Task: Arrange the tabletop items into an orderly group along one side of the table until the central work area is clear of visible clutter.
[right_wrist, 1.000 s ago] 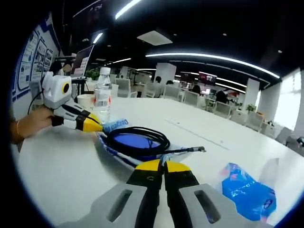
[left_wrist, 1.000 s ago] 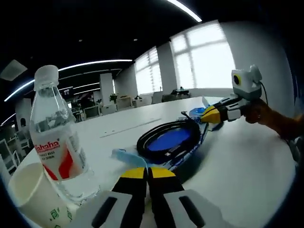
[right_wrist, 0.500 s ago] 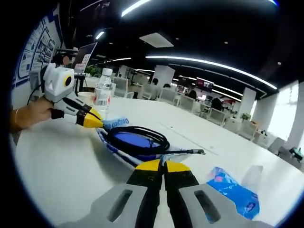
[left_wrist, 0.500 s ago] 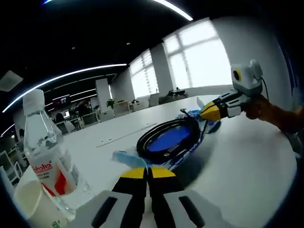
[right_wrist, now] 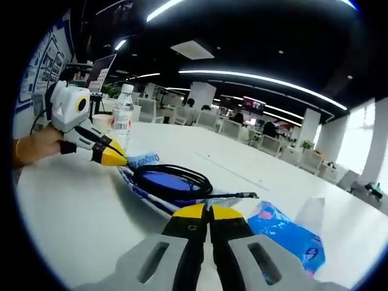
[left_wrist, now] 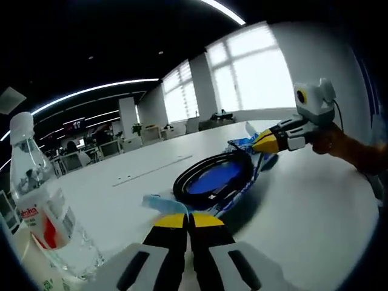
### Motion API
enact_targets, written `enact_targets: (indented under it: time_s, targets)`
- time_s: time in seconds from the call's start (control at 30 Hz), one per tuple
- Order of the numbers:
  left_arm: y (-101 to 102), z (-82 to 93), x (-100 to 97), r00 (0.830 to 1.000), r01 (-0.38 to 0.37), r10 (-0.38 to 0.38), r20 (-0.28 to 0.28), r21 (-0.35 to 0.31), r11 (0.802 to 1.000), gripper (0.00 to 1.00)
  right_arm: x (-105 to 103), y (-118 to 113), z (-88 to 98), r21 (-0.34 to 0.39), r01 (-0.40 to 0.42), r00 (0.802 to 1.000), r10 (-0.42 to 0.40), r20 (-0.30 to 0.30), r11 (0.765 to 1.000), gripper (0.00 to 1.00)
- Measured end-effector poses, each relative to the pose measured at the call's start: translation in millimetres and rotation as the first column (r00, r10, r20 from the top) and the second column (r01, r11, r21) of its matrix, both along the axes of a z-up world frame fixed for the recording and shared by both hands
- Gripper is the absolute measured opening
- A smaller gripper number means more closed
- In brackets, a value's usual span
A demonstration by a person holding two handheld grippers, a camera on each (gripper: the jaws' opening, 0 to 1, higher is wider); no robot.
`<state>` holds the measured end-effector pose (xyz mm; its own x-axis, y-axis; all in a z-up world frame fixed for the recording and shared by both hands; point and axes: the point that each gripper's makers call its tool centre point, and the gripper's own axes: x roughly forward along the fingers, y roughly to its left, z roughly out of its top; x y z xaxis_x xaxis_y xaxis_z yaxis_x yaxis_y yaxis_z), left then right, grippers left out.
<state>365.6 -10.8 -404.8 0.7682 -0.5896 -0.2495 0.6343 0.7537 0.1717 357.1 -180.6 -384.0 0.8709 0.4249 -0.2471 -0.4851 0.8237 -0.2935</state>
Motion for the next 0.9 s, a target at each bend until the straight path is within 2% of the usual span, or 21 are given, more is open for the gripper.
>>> enact_targets:
  time_s: [0.1, 0.37, 0.43, 0.5, 0.7, 0.9]
  targets:
    - [-0.2, -1.7, 0.5, 1.000, 0.000, -0.001, -0.019, -0.021, 1.000, 0.00, 0.5, -2.7, -3.3, 0.010, 0.005, 1.000, -0.005, -0.005, 1.000, 0.00]
    - [-1.3, -3.4, -0.1, 1.000, 0.002, -0.002, -0.020, -0.014, 1.000, 0.00, 0.6, -4.6, -8.5, 0.019, 0.012, 1.000, -0.012, -0.019, 1.000, 0.01]
    - [-1.5, -4.4, -0.5, 1.000, 0.004, -0.004, -0.022, -0.012, 1.000, 0.00, 0.3, -5.4, -15.6, 0.028, 0.016, 0.999, -0.015, -0.049, 0.999, 0.02]
    - [-0.9, -10.6, -1.1, 0.999, -0.003, 0.003, -0.032, 0.023, 1.000, 0.01, -0.7, -5.4, -20.6, 0.033, 0.020, 0.997, -0.017, -0.070, 0.999, 0.02]
    - [-0.4, -11.7, -2.8, 0.999, -0.005, 0.006, -0.045, 0.015, 1.000, 0.03, -1.6, -8.2, -24.6, 0.037, 0.031, 0.996, -0.028, -0.084, 0.999, 0.05]
    - [2.0, -14.7, -3.5, 0.999, -0.008, 0.011, -0.041, 0.061, 0.998, 0.06, -3.1, -8.8, -28.7, 0.023, 0.028, 0.995, -0.025, -0.093, 0.999, 0.09]
